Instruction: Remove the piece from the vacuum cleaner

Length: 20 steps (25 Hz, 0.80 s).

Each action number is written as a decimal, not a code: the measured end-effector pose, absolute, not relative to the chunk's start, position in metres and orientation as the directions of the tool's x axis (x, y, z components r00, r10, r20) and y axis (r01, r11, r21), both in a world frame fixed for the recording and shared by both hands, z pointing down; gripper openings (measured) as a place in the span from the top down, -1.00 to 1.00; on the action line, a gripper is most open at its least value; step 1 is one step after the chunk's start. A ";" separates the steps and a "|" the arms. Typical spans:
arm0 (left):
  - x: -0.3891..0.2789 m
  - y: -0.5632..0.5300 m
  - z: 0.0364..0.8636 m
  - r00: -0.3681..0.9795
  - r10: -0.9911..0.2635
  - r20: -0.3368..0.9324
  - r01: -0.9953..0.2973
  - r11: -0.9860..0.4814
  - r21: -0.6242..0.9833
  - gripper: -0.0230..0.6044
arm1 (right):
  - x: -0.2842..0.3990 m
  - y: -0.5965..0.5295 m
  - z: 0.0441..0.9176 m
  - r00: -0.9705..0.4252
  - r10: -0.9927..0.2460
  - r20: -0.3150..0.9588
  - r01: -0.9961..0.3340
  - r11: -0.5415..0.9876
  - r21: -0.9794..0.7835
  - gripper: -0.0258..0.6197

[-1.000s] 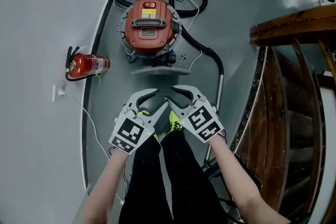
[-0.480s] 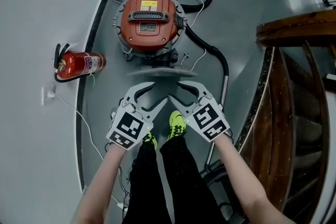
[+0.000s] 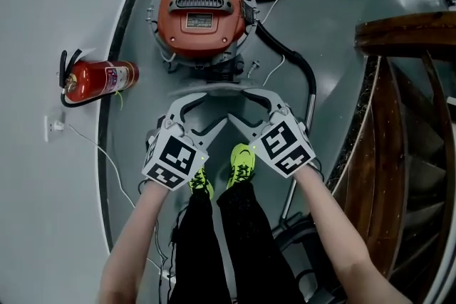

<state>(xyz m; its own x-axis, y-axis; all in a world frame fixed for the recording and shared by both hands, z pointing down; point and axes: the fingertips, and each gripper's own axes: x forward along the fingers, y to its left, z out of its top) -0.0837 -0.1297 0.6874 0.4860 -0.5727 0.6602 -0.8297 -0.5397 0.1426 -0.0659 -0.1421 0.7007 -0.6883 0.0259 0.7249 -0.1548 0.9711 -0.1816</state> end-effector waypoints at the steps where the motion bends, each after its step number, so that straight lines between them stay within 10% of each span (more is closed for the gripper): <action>1: -0.084 -0.132 0.689 0.482 -0.569 0.666 -0.824 -0.554 0.122 0.19 | -0.067 -0.144 0.703 -0.684 0.023 0.729 -0.153 0.973 -0.175 0.28; 20: -0.095 -0.153 0.738 0.439 -0.466 0.768 -0.734 -0.679 0.009 0.14 | -0.072 -0.170 0.741 -0.581 0.052 0.812 -0.049 0.994 -0.098 0.18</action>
<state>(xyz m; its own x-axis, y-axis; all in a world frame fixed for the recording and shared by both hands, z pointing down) -0.0947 -0.1530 0.7385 0.4394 -0.4656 0.7682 -0.7345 -0.6786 0.0088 -0.0724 -0.1699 0.7413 -0.5808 0.0516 0.8124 -0.0488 0.9940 -0.0980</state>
